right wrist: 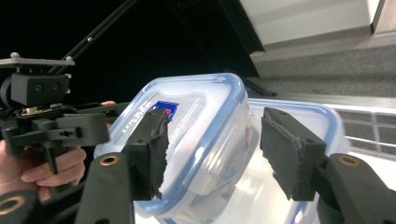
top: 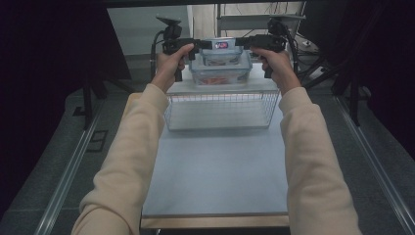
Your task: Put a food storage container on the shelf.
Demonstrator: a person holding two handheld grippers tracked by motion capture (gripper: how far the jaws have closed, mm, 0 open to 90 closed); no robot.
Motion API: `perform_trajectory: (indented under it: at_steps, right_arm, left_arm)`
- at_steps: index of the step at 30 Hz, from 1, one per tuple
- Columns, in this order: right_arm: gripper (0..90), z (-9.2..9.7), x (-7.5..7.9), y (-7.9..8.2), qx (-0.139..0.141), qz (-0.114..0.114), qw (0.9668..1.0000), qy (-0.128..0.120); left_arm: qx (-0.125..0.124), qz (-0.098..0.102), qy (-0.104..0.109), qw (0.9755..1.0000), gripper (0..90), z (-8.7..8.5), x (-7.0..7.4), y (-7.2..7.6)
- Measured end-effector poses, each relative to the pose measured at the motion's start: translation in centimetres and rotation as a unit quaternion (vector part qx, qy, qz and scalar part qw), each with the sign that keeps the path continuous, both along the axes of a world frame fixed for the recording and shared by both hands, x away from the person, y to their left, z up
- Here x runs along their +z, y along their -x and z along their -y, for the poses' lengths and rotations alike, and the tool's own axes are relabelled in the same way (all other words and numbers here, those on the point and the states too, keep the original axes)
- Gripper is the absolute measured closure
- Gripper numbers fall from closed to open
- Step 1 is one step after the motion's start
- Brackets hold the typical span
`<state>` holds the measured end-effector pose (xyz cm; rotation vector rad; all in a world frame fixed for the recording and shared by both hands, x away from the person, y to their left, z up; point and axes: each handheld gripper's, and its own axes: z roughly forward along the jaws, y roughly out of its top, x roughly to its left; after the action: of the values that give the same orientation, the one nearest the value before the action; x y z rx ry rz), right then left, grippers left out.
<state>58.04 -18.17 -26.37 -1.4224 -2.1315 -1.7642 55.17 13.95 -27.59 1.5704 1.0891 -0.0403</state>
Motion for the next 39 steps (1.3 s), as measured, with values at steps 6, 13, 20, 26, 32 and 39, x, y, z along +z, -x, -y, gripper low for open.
perform_trajectory:
  at_steps: [6,13,20,26,32,39]
  right_arm:
    - [40.0,1.3,1.1,1.8,-0.001,0.031,0.9994,0.013]
    - [38.7,2.4,1.4,4.5,0.003,0.050,0.9984,0.027]
    - [36.1,3.0,-0.1,6.7,0.017,0.056,0.9974,0.042]
    - [35.1,3.6,-1.6,9.0,0.035,0.072,0.9957,0.045]
    - [34.4,4.9,-3.7,12.0,0.045,0.093,0.9933,0.050]
    - [33.2,6.1,-6.5,15.5,0.067,0.108,0.9910,0.042]
  left_arm:
    - [0.009,0.034,-0.010,0.9993,23.4,-0.7,1.0,2.0]
    - [0.009,0.049,-0.030,0.9983,23.4,-2.0,0.4,4.7]
    - [-0.002,0.064,-0.047,0.9968,23.6,-3.0,-0.8,7.6]
    - [-0.013,0.082,-0.071,0.9940,23.6,-3.2,-1.7,10.6]
    - [-0.029,0.096,-0.077,0.9920,23.7,-3.1,-3.1,13.2]
    - [-0.044,0.105,-0.069,0.9911,23.9,-3.6,-6.8,17.4]
